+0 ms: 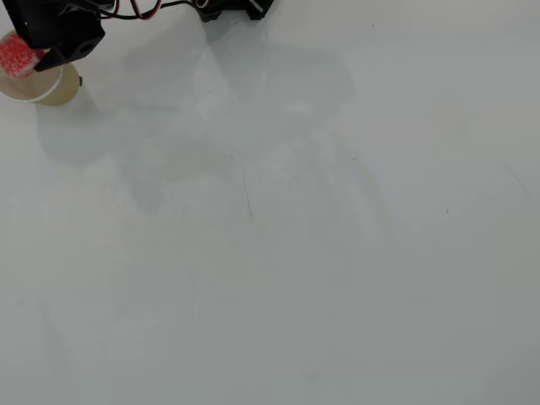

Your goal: Pick up the cube and drop it in the cup.

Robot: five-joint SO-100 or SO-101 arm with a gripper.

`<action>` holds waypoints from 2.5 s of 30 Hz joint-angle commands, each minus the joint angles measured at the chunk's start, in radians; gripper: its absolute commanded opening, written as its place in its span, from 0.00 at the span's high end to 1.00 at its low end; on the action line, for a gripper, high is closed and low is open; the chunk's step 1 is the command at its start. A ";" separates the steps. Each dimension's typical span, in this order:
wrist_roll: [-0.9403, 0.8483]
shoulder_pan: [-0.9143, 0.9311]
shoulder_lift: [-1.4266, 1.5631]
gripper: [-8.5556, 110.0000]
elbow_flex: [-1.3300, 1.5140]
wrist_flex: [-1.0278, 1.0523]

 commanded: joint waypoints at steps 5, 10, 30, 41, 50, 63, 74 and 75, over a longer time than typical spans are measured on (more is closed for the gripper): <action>-0.008 0.020 0.003 0.90 -0.160 -0.006; -0.008 0.017 0.003 0.90 -0.156 0.008; -0.008 0.003 0.015 0.66 -0.124 -0.094; -0.008 0.005 0.014 0.56 -0.124 -0.092; -0.009 0.000 0.014 0.56 -0.126 -0.097; -0.009 -0.066 0.040 0.75 -0.123 -0.132; -0.015 -0.189 0.138 0.91 -0.035 -0.267; -0.015 -0.207 0.144 0.92 -0.032 -0.276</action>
